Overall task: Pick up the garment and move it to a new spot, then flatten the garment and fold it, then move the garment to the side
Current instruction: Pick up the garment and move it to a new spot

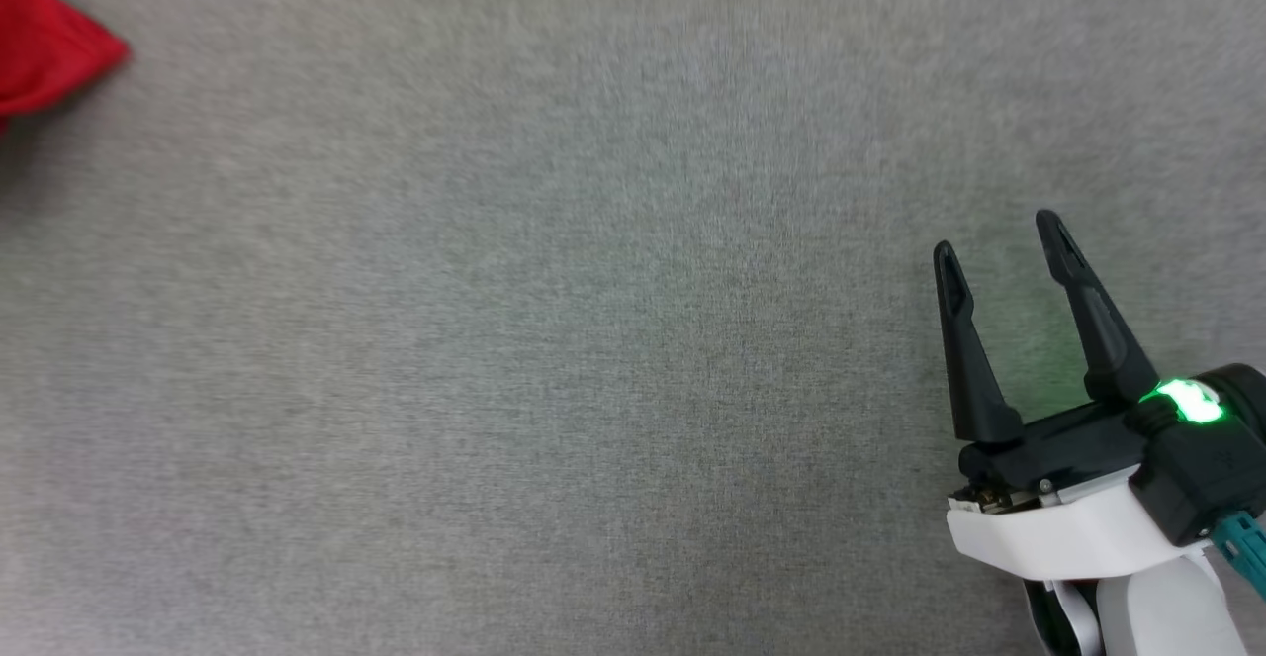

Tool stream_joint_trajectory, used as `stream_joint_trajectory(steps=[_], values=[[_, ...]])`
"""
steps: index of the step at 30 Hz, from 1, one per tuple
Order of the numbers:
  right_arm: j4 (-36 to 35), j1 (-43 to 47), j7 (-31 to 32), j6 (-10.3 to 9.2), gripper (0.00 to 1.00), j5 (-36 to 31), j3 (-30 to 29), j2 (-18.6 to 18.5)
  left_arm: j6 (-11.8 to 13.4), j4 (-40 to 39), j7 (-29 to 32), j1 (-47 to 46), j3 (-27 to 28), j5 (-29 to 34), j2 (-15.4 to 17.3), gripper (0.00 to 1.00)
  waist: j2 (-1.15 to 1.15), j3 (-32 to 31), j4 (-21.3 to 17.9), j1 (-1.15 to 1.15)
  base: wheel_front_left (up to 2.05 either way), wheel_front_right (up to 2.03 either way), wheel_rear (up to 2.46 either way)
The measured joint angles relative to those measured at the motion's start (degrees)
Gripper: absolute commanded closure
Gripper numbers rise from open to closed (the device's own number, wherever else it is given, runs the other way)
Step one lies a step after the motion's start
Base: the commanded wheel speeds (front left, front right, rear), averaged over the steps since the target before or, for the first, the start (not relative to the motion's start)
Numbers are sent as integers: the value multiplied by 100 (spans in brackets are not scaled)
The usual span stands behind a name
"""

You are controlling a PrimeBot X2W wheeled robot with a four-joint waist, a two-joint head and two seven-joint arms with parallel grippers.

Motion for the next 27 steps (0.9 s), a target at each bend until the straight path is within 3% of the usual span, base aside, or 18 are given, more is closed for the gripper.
stream_joint_trajectory(steps=[13, 19, 27], values=[[483, 356, 1, 0, 0, 495, -25, 34, 0, -2098, -943, 666, -1073, -567, 233, 100, 0, -1631, 88, -1, 0, 0, 0], [559, 516, 1, 0, 0, 701, -21, 36, -1, -3045, -1418, 1129, -1466, -636, -15, 100, 0, -2261, 98, -1, 0, 0, 0], [578, 710, 1, 0, 0, 795, -87, 37, 86, -4210, -1746, 1584, -2060, -245, -525, 100, 0, -2831, -51, -2, 0, 0, 0]])
